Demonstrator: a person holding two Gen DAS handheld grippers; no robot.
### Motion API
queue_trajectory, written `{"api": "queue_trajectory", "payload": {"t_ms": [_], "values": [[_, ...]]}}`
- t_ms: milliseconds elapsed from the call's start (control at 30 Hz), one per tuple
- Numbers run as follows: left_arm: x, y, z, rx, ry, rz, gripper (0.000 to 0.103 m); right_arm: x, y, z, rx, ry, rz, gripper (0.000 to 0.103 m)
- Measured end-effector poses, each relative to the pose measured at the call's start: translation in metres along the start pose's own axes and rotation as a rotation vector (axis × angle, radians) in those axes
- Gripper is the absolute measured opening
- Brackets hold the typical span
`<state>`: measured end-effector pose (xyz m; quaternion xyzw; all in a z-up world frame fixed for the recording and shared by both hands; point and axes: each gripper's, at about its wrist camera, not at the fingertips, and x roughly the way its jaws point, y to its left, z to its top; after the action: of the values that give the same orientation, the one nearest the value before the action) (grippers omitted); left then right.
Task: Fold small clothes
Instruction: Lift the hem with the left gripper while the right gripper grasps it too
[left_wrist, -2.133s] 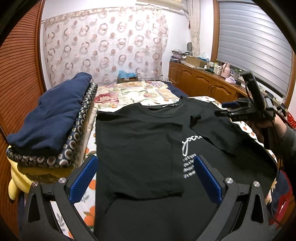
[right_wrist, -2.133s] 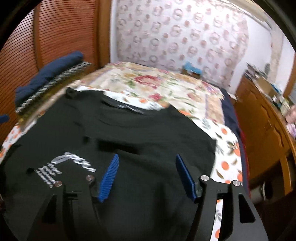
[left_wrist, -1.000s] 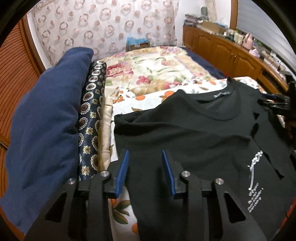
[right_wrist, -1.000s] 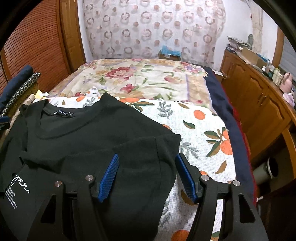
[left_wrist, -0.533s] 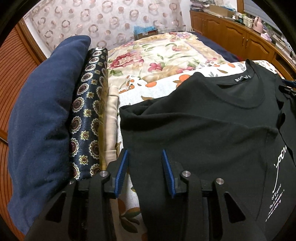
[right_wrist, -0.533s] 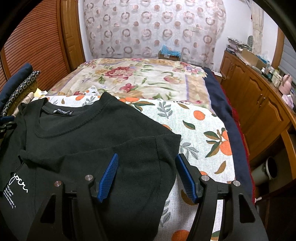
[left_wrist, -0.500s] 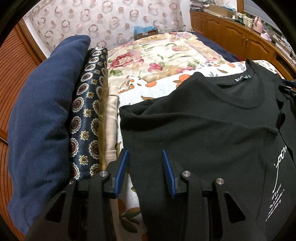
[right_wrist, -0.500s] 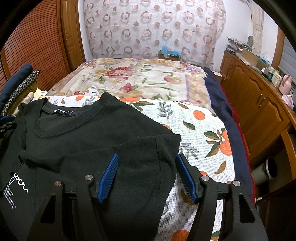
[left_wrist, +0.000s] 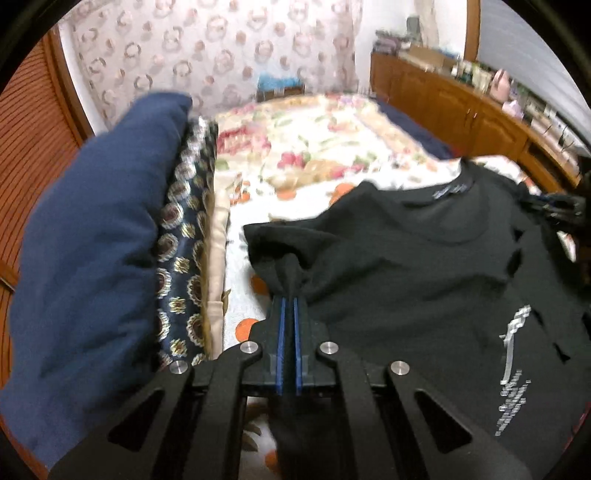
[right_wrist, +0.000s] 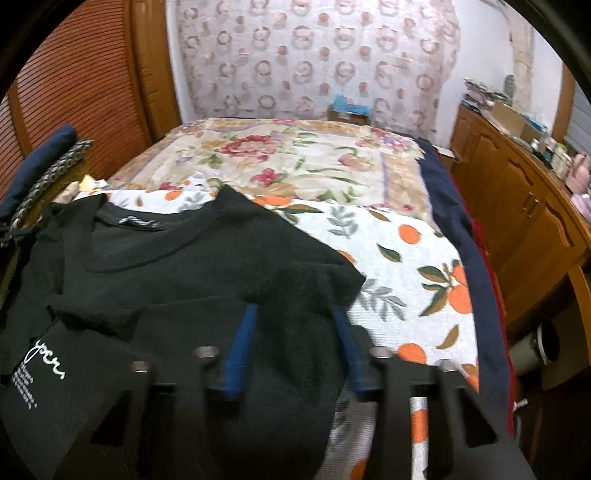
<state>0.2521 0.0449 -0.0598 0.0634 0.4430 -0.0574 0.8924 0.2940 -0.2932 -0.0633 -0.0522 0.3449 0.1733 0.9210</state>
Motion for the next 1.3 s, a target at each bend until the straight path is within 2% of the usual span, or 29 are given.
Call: {"api": "queue_trajectory", "payload": {"t_ms": [67,167,233,433,633,800,1100,1200,1300], "values": [[-0.012,-0.003,-0.002,0.000,-0.033,-0.015,0.005,0.000,0.002,0.000,-0.007,-0.001,0.036,0.010],[-0.030,-0.007,-0.004,-0.011,-0.079,-0.061,0.004,-0.008,0.005,0.001,-0.024,-0.027,0.019,0.008],[-0.047,-0.011,-0.009,-0.007,-0.119,-0.085,0.004,-0.028,0.008,0.003,-0.019,-0.090,0.054,0.008],[-0.098,-0.023,-0.030,0.001,-0.233,-0.147,0.004,-0.096,0.026,-0.002,-0.061,-0.232,0.068,0.008],[-0.136,-0.025,-0.068,-0.010,-0.288,-0.190,0.004,-0.157,0.046,-0.039,-0.086,-0.310,0.099,0.008],[-0.164,-0.020,-0.108,-0.033,-0.328,-0.190,0.004,-0.203,0.052,-0.085,-0.090,-0.351,0.116,0.008],[-0.205,-0.002,-0.176,-0.077,-0.339,-0.189,0.004,-0.276,0.050,-0.164,-0.065,-0.326,0.113,0.008],[-0.208,-0.001,-0.189,-0.088,-0.315,-0.191,0.004,-0.309,0.055,-0.188,-0.061,-0.302,0.120,0.008],[-0.200,-0.001,-0.200,-0.084,-0.277,-0.194,0.005,-0.318,0.059,-0.203,-0.073,-0.250,0.104,0.008]]}}
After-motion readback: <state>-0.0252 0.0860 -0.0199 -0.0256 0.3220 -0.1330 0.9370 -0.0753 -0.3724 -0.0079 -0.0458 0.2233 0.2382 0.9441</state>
